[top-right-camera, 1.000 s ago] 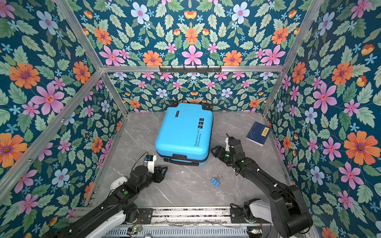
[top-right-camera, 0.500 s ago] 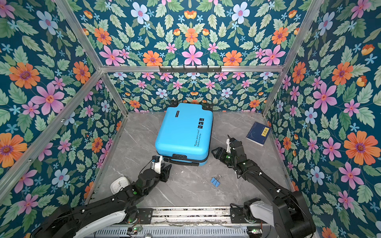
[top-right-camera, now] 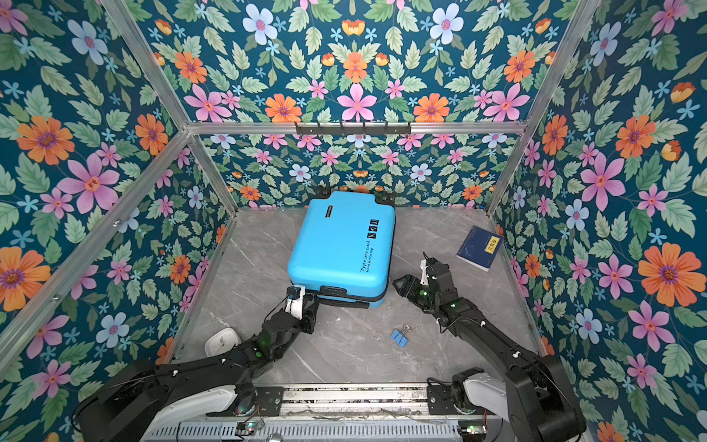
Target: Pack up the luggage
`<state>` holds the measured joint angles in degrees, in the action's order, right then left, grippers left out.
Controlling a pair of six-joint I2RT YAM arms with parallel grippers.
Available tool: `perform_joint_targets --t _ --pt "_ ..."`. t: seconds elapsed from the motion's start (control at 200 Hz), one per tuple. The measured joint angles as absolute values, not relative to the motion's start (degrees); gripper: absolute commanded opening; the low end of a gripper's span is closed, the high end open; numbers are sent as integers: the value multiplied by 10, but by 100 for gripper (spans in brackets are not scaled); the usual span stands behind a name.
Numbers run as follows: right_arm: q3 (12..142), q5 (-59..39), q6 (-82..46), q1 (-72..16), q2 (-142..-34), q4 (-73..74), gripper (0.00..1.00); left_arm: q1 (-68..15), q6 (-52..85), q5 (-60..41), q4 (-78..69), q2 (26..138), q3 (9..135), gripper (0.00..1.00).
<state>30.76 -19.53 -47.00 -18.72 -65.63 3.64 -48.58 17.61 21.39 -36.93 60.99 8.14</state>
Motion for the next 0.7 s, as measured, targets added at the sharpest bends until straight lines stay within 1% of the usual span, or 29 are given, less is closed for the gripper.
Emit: perform_joint_targets --t 0.165,0.395,0.535,0.7 --pt "301 -200 -477 -187 -656 45 70 -486 166 228 -392 637 98 42" --pt "296 -206 -479 -187 -662 54 69 -486 164 231 -412 688 108 35" --pt "296 -208 -479 -187 -662 58 69 -486 162 241 -430 701 107 24" --pt "298 -210 -481 -187 -667 62 69 -482 162 243 -438 706 105 14"
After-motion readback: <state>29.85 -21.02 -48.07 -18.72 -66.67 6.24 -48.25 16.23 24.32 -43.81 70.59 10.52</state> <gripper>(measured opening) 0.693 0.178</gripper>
